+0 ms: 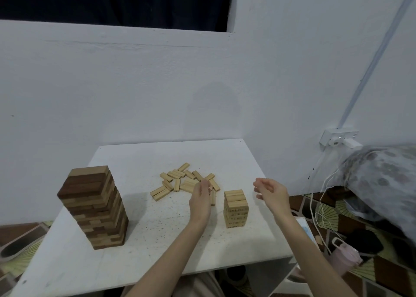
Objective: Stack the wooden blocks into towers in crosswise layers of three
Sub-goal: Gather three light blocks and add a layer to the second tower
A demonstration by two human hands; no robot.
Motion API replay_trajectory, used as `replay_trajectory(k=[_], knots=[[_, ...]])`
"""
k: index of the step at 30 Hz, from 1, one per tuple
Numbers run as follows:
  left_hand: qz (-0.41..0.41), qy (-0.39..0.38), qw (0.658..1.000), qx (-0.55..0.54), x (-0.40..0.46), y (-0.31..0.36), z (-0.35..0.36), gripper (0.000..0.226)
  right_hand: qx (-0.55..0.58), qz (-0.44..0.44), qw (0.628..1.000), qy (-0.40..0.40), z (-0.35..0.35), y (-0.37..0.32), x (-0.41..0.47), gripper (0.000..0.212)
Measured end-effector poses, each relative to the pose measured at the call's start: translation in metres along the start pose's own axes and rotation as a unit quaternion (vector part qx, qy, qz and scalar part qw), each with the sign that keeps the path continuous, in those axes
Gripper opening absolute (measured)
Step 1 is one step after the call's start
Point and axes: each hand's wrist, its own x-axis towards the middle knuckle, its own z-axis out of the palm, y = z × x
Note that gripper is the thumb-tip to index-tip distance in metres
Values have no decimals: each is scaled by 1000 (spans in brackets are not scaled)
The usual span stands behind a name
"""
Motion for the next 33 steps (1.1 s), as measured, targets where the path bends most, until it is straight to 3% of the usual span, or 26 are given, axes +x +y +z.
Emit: replay_trajectory(k=[1, 4, 8, 11, 19, 23, 28, 31, 33], knots=[[-9, -23, 1000, -12, -7, -2, 1, 42, 18, -2, 1000, -8, 3, 4, -4, 11], [-30, -96, 992, -70, -35, 8, 12, 54, 56, 29, 996, -57, 13, 23, -16, 43], [-24, -170, 981, -91, -60, 20, 23, 28, 76, 66, 990, -99, 26, 43, -31, 64], [-17, -166, 979, -114, -61, 20, 26, 29, 113, 77, 984, -111, 30, 43, -37, 63], [8, -177, 978, -113, -66, 22, 28, 24, 164, 61, 977, -119, 33, 37, -39, 86], [-14, -189, 975, -120, -60, 15, 31, 36, 175, 52, 975, -123, 34, 32, -44, 123], [-20, -200, 974, -101, -50, -2, 32, 48, 191, 52, 972, -128, 35, 32, -46, 117], [-26, -202, 972, -121, -52, -2, 34, 52, 187, 51, 973, -125, 34, 33, -46, 73], [-32, -203, 970, -127, -52, -1, 35, 46, 181, 51, 974, -124, 35, 35, -45, 58]])
